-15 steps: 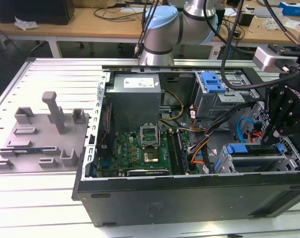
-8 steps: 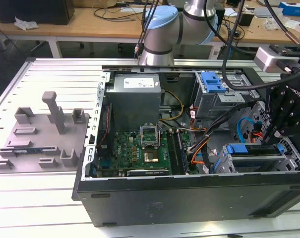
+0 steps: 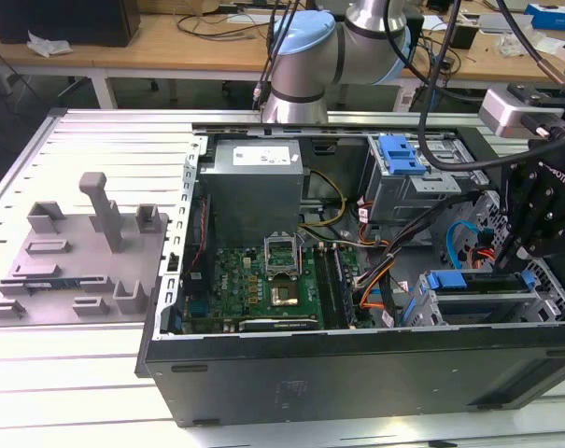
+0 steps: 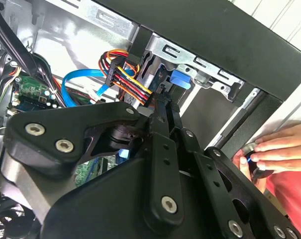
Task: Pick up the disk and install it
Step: 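Insert the first disk wire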
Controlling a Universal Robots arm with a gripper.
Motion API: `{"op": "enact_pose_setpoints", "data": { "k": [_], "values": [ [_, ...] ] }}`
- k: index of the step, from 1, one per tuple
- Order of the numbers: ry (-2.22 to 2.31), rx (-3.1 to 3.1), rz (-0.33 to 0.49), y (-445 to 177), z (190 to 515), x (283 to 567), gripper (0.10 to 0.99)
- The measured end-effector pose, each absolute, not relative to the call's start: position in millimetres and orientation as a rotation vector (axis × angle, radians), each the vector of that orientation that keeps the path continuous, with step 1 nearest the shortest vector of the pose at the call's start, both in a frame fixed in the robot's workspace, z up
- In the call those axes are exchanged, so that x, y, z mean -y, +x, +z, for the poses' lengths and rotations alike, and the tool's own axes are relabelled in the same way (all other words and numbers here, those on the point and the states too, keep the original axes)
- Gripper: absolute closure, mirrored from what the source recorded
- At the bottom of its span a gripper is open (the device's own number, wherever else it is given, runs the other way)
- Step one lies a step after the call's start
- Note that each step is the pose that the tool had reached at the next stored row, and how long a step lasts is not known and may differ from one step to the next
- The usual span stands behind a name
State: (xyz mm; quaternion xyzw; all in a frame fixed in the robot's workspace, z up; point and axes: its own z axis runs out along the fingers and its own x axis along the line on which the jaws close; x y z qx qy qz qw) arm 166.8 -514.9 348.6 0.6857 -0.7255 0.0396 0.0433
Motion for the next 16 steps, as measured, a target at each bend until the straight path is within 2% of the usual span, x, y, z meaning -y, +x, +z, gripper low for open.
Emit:
{"op": "enact_pose_setpoints", "data": {
  "k": [16],
  "values": [
    [2.097, 2.218, 0.121, 166.8, 342.3, 513.3, 0.922]
  ]
}}
